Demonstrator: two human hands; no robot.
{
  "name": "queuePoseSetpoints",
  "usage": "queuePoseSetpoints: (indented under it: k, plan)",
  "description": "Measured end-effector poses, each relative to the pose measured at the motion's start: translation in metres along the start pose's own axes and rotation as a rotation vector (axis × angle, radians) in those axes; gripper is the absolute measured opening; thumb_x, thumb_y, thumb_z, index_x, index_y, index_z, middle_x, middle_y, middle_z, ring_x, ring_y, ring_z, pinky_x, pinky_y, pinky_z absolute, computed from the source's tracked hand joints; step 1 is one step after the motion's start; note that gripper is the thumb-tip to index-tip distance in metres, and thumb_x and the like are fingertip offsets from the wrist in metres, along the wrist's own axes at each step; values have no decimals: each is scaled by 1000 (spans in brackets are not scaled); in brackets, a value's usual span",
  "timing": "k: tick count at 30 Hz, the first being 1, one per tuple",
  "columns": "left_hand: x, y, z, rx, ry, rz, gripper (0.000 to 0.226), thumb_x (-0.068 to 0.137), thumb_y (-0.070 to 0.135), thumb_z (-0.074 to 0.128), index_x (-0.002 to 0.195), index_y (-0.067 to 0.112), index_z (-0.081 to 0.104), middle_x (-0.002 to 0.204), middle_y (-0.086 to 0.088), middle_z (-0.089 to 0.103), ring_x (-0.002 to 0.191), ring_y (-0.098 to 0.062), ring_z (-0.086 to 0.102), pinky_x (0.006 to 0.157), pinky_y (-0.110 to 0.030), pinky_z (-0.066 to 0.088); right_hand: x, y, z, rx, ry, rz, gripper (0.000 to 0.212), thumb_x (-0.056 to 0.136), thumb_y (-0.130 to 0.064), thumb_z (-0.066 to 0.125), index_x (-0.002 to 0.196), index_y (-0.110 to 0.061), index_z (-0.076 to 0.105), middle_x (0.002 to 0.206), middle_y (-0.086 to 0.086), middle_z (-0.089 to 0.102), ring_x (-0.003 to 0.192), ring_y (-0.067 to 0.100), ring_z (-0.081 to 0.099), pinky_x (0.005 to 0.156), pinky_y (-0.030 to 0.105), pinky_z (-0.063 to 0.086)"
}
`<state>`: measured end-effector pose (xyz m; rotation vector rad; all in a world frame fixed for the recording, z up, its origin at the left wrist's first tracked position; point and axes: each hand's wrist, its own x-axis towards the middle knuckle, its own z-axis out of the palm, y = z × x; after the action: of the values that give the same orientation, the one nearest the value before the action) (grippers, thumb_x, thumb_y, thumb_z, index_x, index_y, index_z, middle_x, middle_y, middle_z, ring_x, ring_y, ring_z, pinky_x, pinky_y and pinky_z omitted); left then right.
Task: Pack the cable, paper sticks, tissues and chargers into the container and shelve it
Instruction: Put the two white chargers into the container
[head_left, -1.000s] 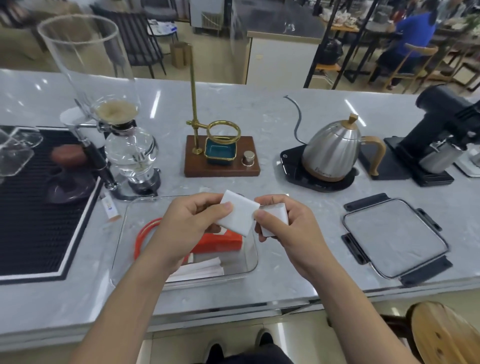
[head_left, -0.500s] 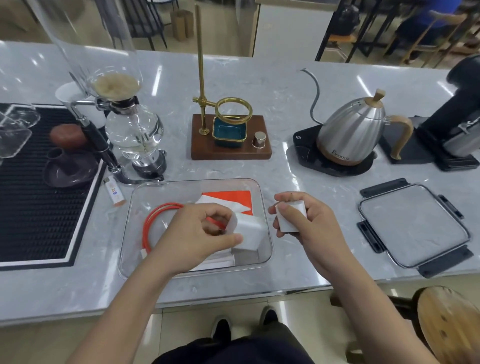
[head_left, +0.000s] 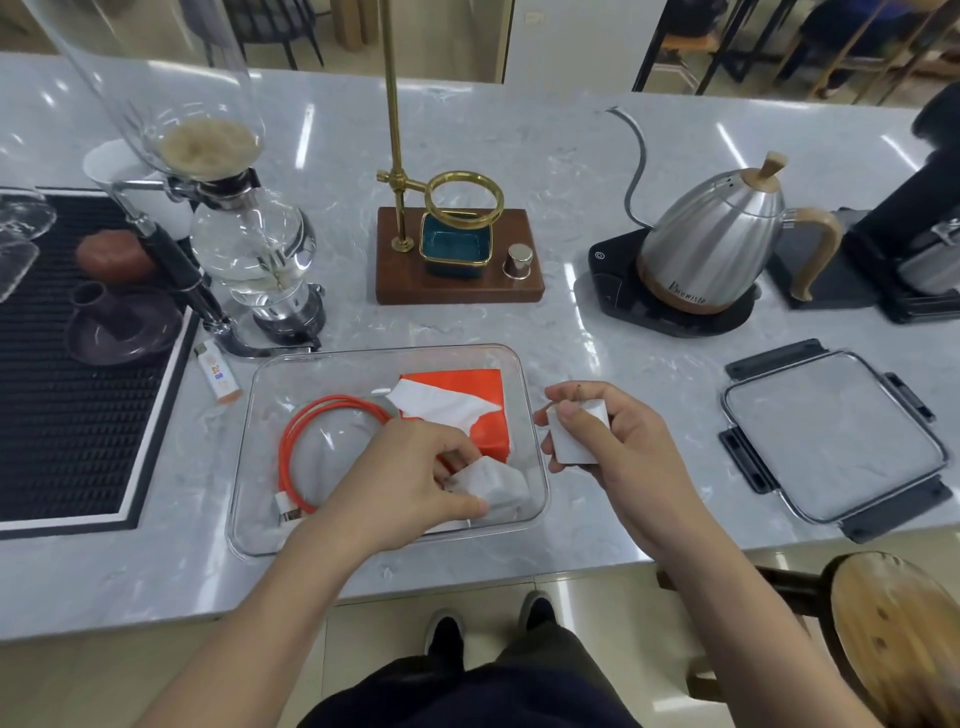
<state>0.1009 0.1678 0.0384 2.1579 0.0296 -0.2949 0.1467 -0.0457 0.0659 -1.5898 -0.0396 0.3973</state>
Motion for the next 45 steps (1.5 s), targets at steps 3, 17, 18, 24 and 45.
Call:
queuePoseSetpoints:
  k: [3,17,18,24,45]
  plan:
    - [1,0,1,39,-17,18,33,56,41,86,85,28,77,73,19,70,61,-5,66,62,-35,59,1,-2,2,-9,-14,-17,23,88,-29,64,108,-19,69,96,5,75,80,21,70,72,34,55]
    - [6,3,3,199,-175,187,36,76,50,74,101,25,78,90,1,69,76,-9,58,70,-38,51,3,-4,5,-130,-137,-119,32,91,-22,62,123,-17,59,117,4,71,108,23,68,98,48,52]
    - [6,3,2,188,-183,191,33,77,47,76,104,27,78,93,3,69,78,-7,59,71,-36,51,3,-4,5,-139,-148,-124,33,91,-23,62,123,-17,58,118,4,70,110,24,67,98,51,51]
    - [4,1,-4,71,-244,173,19,85,34,75,102,25,78,89,8,71,82,-7,63,74,-26,50,7,-5,8,-206,-186,-141,34,93,-11,64,126,-12,59,117,4,71,109,22,67,99,50,51]
    - [2,-1,-21,-456,94,135,38,71,14,86,104,32,75,93,8,78,81,-12,75,70,-18,57,15,-12,25,-523,-208,-232,31,81,-12,78,110,-20,74,107,-10,74,101,7,68,96,32,51]
